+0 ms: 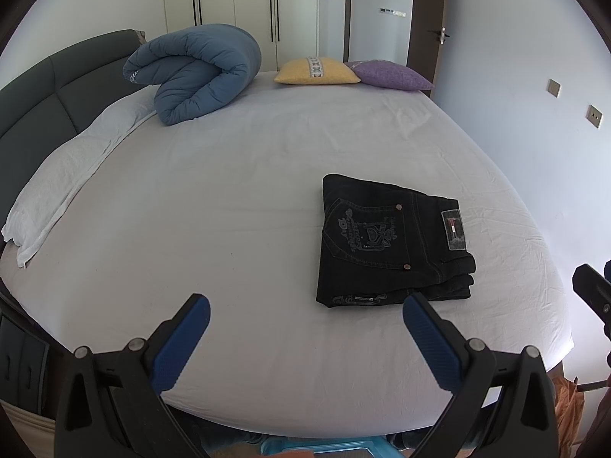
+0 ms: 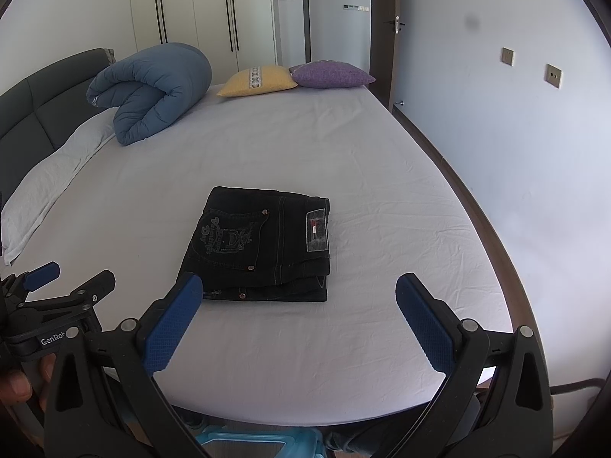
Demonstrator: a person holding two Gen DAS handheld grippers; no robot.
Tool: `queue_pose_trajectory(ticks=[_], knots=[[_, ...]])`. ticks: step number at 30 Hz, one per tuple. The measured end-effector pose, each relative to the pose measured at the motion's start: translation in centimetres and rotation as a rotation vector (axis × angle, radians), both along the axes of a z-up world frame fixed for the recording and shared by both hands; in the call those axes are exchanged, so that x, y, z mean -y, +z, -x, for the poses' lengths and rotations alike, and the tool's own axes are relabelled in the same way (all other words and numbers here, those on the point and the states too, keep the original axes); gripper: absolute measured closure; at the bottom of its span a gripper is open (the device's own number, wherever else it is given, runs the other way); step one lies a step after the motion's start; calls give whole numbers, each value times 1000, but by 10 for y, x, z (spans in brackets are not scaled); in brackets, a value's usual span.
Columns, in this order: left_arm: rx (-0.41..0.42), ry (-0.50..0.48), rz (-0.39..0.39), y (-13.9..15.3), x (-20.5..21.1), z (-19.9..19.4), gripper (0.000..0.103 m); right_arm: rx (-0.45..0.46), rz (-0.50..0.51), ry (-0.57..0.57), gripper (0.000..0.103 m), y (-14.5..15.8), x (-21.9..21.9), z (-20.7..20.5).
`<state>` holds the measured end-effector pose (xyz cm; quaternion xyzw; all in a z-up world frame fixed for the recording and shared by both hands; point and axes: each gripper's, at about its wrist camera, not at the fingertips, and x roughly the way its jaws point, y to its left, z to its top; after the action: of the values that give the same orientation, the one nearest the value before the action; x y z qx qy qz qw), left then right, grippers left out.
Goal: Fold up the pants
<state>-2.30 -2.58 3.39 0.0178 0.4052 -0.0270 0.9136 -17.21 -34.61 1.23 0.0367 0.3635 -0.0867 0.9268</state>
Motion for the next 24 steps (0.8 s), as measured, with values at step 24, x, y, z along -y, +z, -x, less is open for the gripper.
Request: queue_pose_trajectory(ticks=[24], knots=[[-6,6,-1,-4,1,3,0,-7,-2,3,0,-5,-3,3]])
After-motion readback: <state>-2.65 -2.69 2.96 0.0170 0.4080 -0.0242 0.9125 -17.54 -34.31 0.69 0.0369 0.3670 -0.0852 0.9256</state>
